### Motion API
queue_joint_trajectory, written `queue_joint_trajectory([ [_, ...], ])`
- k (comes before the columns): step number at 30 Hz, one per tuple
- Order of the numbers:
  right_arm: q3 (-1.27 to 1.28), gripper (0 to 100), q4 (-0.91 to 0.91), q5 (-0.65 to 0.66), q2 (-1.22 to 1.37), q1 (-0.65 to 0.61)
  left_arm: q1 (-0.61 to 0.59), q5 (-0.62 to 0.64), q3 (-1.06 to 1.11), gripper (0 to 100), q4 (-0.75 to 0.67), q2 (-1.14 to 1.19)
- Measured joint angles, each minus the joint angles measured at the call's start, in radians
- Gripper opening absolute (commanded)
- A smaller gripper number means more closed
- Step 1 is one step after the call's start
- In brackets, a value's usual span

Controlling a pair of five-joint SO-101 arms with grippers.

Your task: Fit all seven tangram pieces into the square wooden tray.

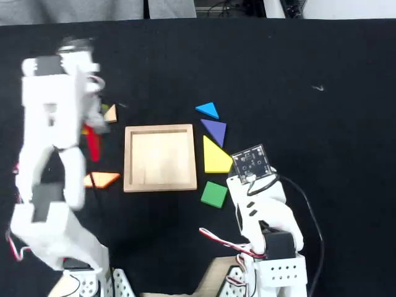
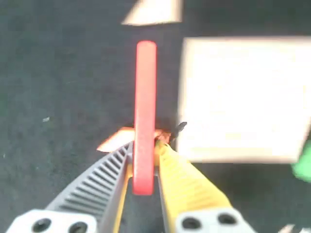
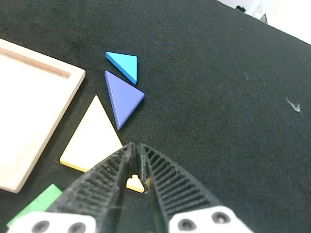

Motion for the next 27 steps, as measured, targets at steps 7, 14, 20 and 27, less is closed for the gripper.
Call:
queue_joint_trajectory([
  [7, 0.000, 1.5, 0.000, 0.000, 0.000, 0.000, 0.232, 0.029, 0.112, 3, 0.002, -0.152],
  [14, 0.000, 1.5, 0.000, 0.000, 0.000, 0.000, 0.232, 0.178, 0.144, 3, -0.063, 0.017],
  [20, 0.000, 1.5, 0.000, 0.000, 0.000, 0.000, 0.178, 0.270, 0.163, 3, -0.199, 0.199],
  [27, 0.000, 1.5, 0.000, 0.000, 0.000, 0.000, 0.175, 0.275, 0.163, 3, -0.262, 0.219],
])
